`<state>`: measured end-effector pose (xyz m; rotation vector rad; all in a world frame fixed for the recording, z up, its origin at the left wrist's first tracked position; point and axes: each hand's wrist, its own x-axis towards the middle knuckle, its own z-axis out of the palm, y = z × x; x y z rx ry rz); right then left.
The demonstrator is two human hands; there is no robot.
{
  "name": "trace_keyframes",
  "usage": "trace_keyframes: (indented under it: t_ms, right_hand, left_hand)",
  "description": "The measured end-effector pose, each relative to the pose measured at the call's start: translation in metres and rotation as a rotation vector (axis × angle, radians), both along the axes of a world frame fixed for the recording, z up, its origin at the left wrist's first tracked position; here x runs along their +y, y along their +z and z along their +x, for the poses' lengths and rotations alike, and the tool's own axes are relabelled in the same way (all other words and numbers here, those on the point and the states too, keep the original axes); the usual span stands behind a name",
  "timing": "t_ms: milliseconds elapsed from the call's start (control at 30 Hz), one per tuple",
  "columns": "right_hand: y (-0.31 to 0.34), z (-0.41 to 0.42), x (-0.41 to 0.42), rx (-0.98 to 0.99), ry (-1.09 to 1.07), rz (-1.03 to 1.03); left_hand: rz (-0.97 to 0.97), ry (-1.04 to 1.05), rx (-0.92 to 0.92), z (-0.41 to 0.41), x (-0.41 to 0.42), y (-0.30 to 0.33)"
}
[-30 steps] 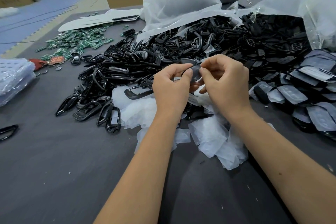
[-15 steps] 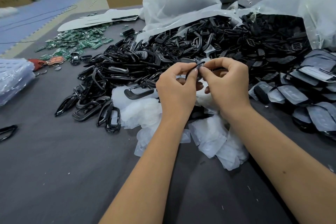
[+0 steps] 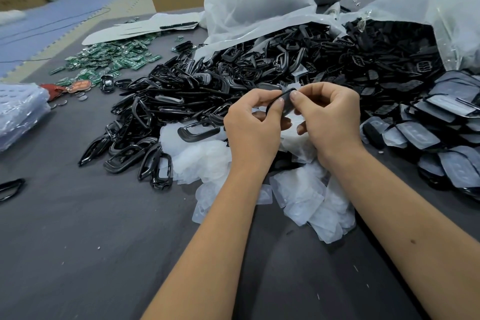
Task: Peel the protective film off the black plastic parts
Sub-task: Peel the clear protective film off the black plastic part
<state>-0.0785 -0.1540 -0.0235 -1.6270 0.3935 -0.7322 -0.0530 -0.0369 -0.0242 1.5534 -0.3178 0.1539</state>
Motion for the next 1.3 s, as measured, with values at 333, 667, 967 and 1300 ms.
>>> trace_keyframes:
  t_ms: [333,667,967,1300]
  right_hand:
    - [-0.002,0.0,-0.004,-0.034,-0.031,-0.171]
    - [-0.002,0.0,-0.004,-0.071,0.107,0.172]
    - [0.003,-0.002,-0.002,-0.004,0.247,0.234]
    - [0.0,0.001,-0.005,0.016,0.151,0.062]
  left_hand:
    - [-0.102,-0.095,0.09,0.003,0.003,0.001]
    - [-0.195,-0.124,0.156,0.008,0.005,-0.003]
    - [-0.188,-0.107,0.148,0.007,0.004,-0.003]
    - [-0.036,-0.027,0.099,0.008,0.004,-0.004]
